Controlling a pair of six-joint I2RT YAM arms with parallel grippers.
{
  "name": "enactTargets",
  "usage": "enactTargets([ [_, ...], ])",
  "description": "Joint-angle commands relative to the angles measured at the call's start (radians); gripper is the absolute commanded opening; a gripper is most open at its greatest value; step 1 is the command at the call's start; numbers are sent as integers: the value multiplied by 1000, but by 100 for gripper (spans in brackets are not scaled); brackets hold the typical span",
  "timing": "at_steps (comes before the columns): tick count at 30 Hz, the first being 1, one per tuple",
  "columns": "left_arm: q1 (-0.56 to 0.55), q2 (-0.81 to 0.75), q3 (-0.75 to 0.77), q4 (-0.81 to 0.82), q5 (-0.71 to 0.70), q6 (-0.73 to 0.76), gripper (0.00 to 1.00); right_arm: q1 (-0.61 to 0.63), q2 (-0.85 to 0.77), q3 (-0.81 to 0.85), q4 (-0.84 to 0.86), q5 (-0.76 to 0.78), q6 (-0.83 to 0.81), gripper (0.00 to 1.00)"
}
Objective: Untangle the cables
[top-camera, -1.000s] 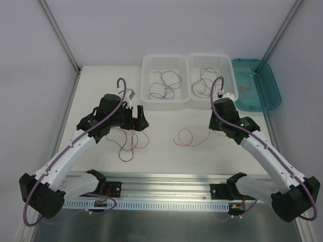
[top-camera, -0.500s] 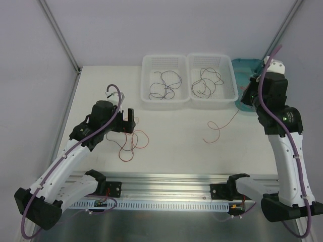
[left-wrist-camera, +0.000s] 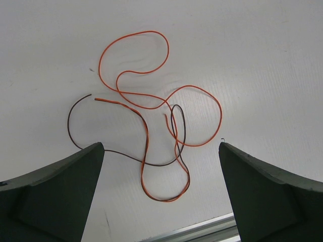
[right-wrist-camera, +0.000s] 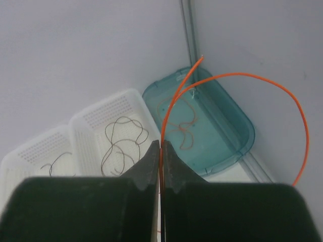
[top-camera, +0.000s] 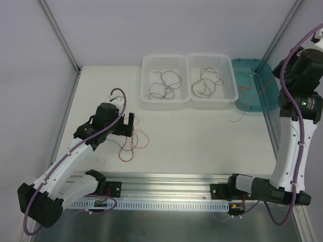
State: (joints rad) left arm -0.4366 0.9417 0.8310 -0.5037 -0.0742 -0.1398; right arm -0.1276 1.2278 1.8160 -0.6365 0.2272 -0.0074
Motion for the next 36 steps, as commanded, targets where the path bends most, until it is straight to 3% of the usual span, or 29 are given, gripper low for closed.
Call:
enactTargets([
  [1,13,-14,-4,14,16,23,99,-58,81,26,177,-21,-23,1],
  [9,12,9,-13,16,-1,28,99,-150,303,6,362,-124,-28,1],
  [23,15,74,-13,14,-24,39,99,-178,781,106,340,-251,-55,2],
  [29,13,94,-10,14,-9,40,99,-205,933,157,276,-379,-6,23],
  [34,13,89,-10,14,-4,48,99,-205,934,147,268,-405,1,43],
  [36,13,77,-13,14,-1,45,99,-205,905,135,261,-396,4,56],
])
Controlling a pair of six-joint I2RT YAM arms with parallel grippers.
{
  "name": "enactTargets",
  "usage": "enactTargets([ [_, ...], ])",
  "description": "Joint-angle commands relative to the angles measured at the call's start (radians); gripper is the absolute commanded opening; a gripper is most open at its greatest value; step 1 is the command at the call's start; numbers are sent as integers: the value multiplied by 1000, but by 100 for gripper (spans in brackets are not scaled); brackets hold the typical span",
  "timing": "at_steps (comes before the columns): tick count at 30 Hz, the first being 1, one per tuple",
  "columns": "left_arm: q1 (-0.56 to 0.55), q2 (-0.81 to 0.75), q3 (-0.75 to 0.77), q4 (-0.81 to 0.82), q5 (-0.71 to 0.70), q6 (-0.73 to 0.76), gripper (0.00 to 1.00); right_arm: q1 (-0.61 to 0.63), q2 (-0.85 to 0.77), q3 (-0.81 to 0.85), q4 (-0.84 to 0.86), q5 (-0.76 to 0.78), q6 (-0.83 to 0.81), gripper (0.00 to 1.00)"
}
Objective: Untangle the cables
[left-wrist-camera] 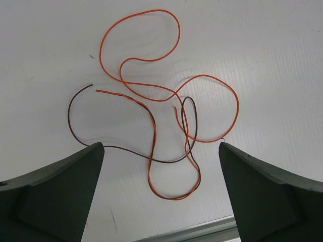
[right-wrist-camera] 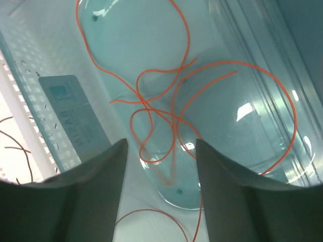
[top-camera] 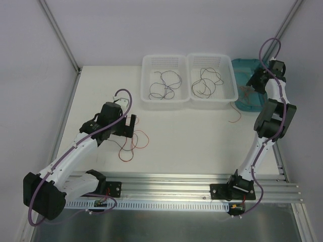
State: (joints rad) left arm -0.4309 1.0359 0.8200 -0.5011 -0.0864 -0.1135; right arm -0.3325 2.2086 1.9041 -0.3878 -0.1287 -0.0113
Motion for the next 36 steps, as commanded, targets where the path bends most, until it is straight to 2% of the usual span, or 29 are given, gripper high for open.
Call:
enactTargets([
  [1,7,-22,-2,13,13,20,99,0,-92,39,17,-43,8,61],
  [2,7,-31,-4,12,14,18,99,0,-107,23,18,-52,8,70],
  [6,7,-53,-4,12,39,12,99,0,-208,-35,29,-61,8,80],
  [12,7,-91,1,12,65,6,99,13,-418,-184,41,-60,32,87],
  [18,9,-145,-5,13,66,0,99,32,-699,-548,139,-19,190,85],
  [19,8,-152,-5,13,71,-2,99,36,-767,-650,161,18,241,84],
  [24,9,-168,-5,13,83,-5,99,43,-897,-879,211,87,341,76],
  [27,8,-178,-4,13,85,-5,99,44,-926,-990,262,103,407,63],
  [31,9,-183,-7,15,85,-5,99,46,-897,-1086,354,122,468,53],
  [36,9,-175,-7,15,85,-3,99,50,-799,-1113,463,158,498,47],
])
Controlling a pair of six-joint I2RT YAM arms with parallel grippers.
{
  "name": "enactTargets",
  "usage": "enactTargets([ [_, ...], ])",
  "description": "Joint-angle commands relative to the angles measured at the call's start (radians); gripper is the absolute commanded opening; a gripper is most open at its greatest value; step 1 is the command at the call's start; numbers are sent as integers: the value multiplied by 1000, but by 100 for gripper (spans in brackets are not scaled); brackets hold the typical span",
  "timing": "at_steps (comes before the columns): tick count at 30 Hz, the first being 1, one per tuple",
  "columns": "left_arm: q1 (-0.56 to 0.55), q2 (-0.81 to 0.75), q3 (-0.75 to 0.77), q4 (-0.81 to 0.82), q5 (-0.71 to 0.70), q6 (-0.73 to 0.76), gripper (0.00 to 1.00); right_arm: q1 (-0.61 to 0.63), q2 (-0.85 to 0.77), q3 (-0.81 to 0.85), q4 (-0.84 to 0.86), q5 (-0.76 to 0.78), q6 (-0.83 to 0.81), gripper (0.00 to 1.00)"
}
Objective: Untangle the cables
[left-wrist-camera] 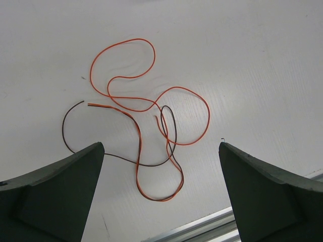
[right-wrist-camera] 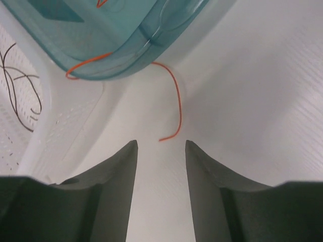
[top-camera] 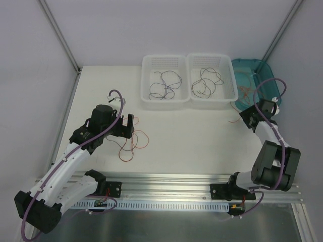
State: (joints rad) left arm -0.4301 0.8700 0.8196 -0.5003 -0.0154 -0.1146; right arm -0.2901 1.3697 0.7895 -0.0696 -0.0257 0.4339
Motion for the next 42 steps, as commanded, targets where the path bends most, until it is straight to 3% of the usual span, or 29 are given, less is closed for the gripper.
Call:
enactTargets([
  [1,8,-6,-7,13,12,-2,99,11,55,10,148,69,49,45],
  [12,7,6,-11,12,0,1,99,81,227,68,198,187,55,42],
  [20,8,3,-11,12,2,3,99,124,267,105,117,322,101,36],
  [28,7,-3,-13,12,5,3,99,127,293,160,8,333,124,35],
  [42,7,-14,-14,11,9,4,99,129,342,165,30,237,158,34],
])
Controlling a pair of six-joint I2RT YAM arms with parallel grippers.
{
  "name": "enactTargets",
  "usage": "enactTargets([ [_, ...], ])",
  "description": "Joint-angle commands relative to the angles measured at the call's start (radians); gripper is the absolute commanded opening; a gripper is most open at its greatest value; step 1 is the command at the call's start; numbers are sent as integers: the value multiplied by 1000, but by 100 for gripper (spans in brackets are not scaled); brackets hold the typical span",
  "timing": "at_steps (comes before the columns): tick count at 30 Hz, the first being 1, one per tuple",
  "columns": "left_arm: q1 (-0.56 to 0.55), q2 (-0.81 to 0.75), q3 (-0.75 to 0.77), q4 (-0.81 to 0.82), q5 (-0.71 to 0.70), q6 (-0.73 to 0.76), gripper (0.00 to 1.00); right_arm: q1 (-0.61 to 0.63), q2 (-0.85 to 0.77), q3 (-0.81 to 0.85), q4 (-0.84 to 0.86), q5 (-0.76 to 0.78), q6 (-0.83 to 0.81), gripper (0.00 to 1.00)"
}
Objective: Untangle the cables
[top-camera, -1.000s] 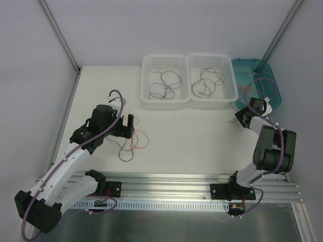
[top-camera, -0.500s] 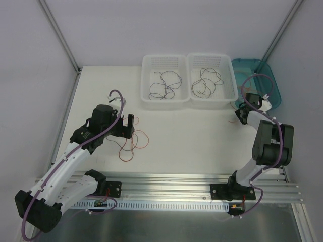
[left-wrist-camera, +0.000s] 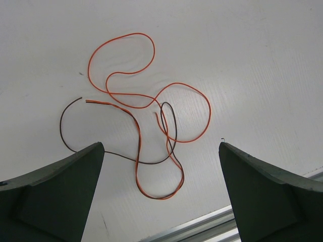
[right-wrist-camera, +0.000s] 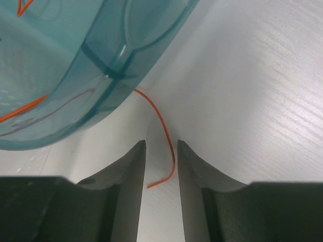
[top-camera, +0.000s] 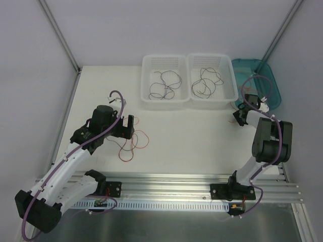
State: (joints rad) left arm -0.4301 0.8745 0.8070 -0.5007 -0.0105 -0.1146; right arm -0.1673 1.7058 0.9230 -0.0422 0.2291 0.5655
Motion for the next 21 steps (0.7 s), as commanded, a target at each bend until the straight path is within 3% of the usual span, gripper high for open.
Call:
enactTargets([
  [1,7,-19,-2,13,4,4,99,5,11,31,2,-22,33,34],
  [7,8,-22,-3,13,3,4,99,2,34,51,-16,-28,50,27],
  [13,7,-25,-2,13,6,4,99,3,22,37,-38,-17,53,1],
  [21,7,-25,-2,14,6,4,99,11,-171,-23,-97,-25,-2,1],
])
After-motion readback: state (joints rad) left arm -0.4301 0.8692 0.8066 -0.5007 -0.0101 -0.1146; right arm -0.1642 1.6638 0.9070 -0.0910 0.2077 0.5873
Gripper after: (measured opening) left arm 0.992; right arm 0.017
